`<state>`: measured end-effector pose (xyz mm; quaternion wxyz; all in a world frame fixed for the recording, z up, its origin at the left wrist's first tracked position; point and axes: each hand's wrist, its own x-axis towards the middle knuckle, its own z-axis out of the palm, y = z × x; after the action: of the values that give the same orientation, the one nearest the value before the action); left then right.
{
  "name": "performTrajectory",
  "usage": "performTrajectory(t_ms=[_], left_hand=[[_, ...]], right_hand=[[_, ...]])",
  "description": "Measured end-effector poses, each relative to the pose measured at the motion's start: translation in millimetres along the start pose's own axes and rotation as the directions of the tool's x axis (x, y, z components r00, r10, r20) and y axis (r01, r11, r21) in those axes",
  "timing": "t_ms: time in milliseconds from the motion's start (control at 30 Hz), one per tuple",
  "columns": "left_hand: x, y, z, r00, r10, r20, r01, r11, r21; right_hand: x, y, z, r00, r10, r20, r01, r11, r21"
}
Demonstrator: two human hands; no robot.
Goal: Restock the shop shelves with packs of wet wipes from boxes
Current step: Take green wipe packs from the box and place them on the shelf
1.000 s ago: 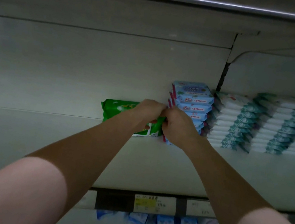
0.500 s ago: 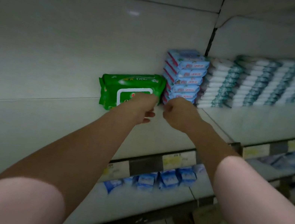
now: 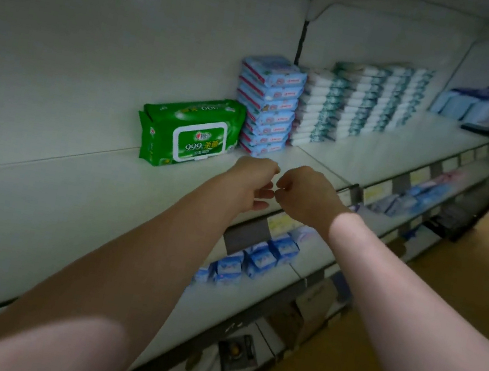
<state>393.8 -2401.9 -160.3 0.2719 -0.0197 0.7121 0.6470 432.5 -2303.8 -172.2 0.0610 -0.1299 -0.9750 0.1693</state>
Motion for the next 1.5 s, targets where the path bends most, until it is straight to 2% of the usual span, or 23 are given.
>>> performTrajectory(t_ms=[167, 400, 633, 767, 1033, 1200, 1500], left_hand=[[-22, -11, 38, 0.997, 0.008, 0.073, -0.014, 0.996, 0.084], [-68, -51, 123, 0.983, -0.034, 0.182, -0.012, 0.968, 0.249], [-143, -115, 197, 0.939, -0.115, 0.324, 0.013, 0.954, 0.3], [-195, -147, 245, 0.932, -0.129, 0.337, -0.043, 0.888, 0.459], [-288, -209, 331, 0.831, -0.255, 0.495, -0.107, 0.799, 0.591], [-328, -247, 383, 0.736, -0.339, 0.586, -0.168, 0.747, 0.643], [-387, -316, 473, 0.48, -0.542, 0.689, -0.303, 0.635, 0.711]], right_hand=[[-39, 30, -18, 0.994, 0.113, 0.008, -0.112, 0.993, -0.029], [-137, 94, -38, 0.953, 0.291, -0.086, -0.288, 0.957, 0.043], [-257, 163, -51, 0.888, 0.458, -0.038, -0.454, 0.887, 0.077], [-328, 196, -54, 0.824, 0.564, -0.051, -0.56, 0.825, 0.077], [-454, 257, -58, 0.646, 0.762, -0.042, -0.756, 0.646, 0.11], [-522, 293, -56, 0.494, 0.87, -0.001, -0.862, 0.489, 0.135], [-632, 349, -53, 0.178, 0.983, 0.052, -0.966, 0.164, 0.199]])
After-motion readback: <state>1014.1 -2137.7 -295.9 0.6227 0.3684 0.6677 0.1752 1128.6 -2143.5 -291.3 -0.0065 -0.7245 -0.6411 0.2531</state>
